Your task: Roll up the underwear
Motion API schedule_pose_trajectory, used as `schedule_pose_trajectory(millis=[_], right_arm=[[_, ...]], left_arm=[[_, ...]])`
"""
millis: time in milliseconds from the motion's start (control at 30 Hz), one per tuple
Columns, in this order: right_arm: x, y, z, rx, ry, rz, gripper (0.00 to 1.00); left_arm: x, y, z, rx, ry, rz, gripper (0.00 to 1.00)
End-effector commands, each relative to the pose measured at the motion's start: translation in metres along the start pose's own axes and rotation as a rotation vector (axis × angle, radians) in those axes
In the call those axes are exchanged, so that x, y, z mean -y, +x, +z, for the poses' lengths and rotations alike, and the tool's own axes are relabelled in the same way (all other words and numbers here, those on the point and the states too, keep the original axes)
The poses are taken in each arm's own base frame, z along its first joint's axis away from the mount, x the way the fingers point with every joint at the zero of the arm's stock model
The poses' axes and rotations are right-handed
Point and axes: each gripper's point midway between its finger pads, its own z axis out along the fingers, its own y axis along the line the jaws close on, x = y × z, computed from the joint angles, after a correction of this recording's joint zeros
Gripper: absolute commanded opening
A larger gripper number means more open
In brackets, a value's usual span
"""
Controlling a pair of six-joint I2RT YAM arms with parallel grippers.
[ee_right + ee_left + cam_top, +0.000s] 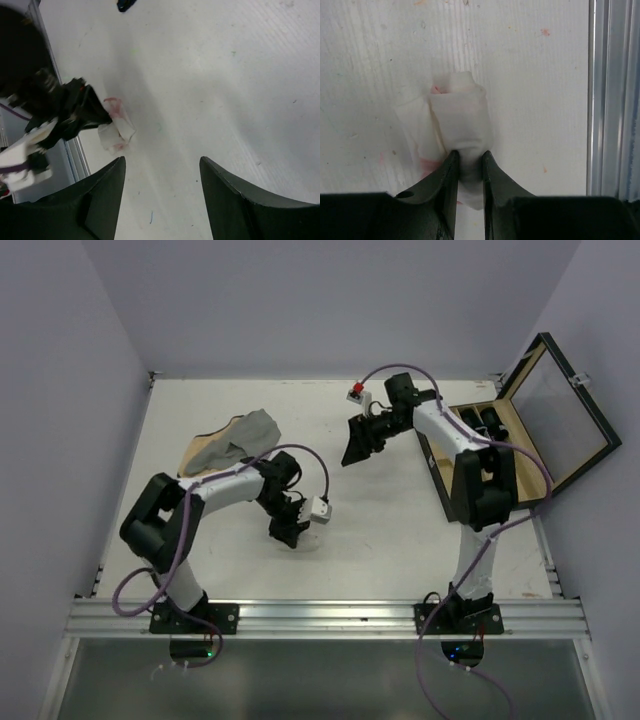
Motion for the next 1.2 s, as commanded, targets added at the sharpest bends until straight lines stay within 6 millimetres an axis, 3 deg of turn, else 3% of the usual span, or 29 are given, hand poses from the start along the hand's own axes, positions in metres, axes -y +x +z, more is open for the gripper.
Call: schedule_pose_trajectory(millis=[0, 33, 67, 100, 167, 233, 300, 333, 400, 433, 467, 667, 800, 967, 1167], right_arm=[[-0.046, 0.002, -0.030, 0.035, 0.032, -0.223, 0.65], [-0.045, 0.017, -0.029, 0.018, 0.042, -0.237, 0.64], [-0.059, 0.010, -0.042, 0.067, 0.067, -0.310, 0.62], [-0.060, 0.013, -0.046, 0.076, 0.096, -0.334, 0.61], [-0.063, 0.027, -0.047, 0.072, 0.124, -0.392, 0.58], [-0.072, 0.038, -0.050, 0.062, 0.178, -0.467, 0.56], [-0.083, 0.036, -0.054, 0.081, 0.232, -0.552, 0.53], [-0.085, 0.046, -0.044, 0.044, 0.267, -0.592, 0.52], [-0.099, 0.043, -0.037, 0.061, 0.311, -0.701, 0.52], [-0.104, 0.053, -0.022, 0.019, 0.343, -0.761, 0.52], [-0.112, 0.048, -0.014, 0.035, 0.355, -0.818, 0.52], [-0.129, 0.057, 0.056, -0.052, 0.392, -1.052, 0.54], [-0.140, 0.083, 0.100, -0.160, 0.309, -1.254, 0.50], [-0.133, 0.101, 0.127, -0.218, 0.253, -1.339, 0.47], [-0.125, 0.111, 0.141, -0.228, 0.221, -1.359, 0.50]], left_arm=[[0.029, 0.033, -0.003, -0.065, 0.263, -0.190, 0.01], [0.021, 0.033, -0.005, -0.056, 0.271, -0.190, 0.01], [0.016, 0.041, -0.005, -0.057, 0.308, -0.250, 0.02], [-0.001, 0.034, -0.009, -0.031, 0.293, -0.244, 0.02], [-0.016, 0.042, -0.006, -0.017, 0.324, -0.295, 0.02], [-0.039, 0.037, -0.008, 0.019, 0.311, -0.298, 0.02], [-0.052, 0.043, -0.002, 0.034, 0.321, -0.336, 0.02], [-0.063, 0.040, -0.002, 0.043, 0.304, -0.329, 0.02], [-0.072, 0.046, 0.004, 0.045, 0.303, -0.358, 0.02], [-0.077, 0.046, 0.007, 0.045, 0.301, -0.361, 0.02], [-0.080, 0.046, 0.009, 0.049, 0.299, -0.364, 0.02], [-0.083, 0.048, 0.013, 0.047, 0.311, -0.382, 0.02], [-0.084, 0.051, 0.015, 0.040, 0.319, -0.392, 0.02], [-0.080, 0.051, 0.017, 0.046, 0.354, -0.407, 0.02], [-0.077, 0.054, 0.022, 0.049, 0.392, -0.430, 0.02]])
